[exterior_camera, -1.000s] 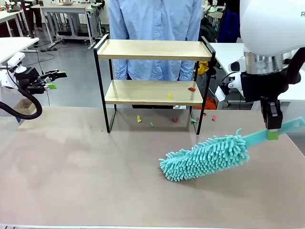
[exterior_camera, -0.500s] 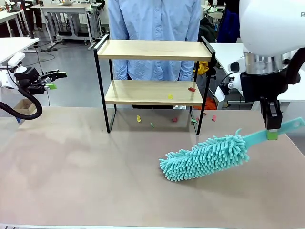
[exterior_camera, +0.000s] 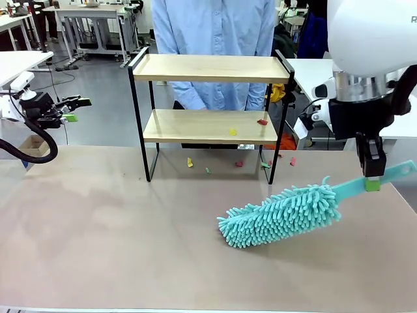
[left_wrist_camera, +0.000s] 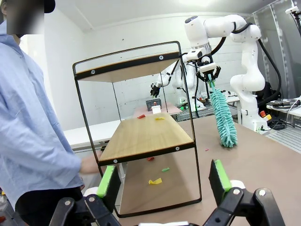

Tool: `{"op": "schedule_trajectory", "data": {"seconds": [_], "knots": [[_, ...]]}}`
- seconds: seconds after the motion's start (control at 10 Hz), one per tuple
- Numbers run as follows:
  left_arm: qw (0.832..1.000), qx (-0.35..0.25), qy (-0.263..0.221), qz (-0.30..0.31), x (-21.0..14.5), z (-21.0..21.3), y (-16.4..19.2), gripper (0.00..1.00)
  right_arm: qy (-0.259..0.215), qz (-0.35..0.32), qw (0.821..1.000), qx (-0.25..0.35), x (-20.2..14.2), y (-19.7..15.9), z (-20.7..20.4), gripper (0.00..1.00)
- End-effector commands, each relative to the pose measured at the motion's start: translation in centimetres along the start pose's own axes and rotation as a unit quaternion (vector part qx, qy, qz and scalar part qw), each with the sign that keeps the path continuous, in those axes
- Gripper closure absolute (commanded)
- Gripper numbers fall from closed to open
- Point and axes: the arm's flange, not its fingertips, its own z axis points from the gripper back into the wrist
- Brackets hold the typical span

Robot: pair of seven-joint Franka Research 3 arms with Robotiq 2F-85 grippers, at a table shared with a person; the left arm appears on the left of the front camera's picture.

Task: Clean the shelf.
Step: Clean the specific section of the Shelf indicated by the human with the Duster.

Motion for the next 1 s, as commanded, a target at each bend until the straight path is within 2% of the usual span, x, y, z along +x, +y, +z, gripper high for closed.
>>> {"op": "schedule_trajectory", "data": {"seconds": [0.0, 0.9], "knots": [[1.0, -0.004, 0.005, -0.008, 0.21, -0.02, -0.08, 0.0, -0.001, -0.002, 1.0, -0.007, -0.1, -0.05, 0.26, 0.87], [1.0, -0.004, 0.005, -0.008, 0.21, -0.02, -0.08, 0.0, -0.001, -0.002, 1.0, -0.007, -0.1, -0.05, 0.26, 0.87]]}}
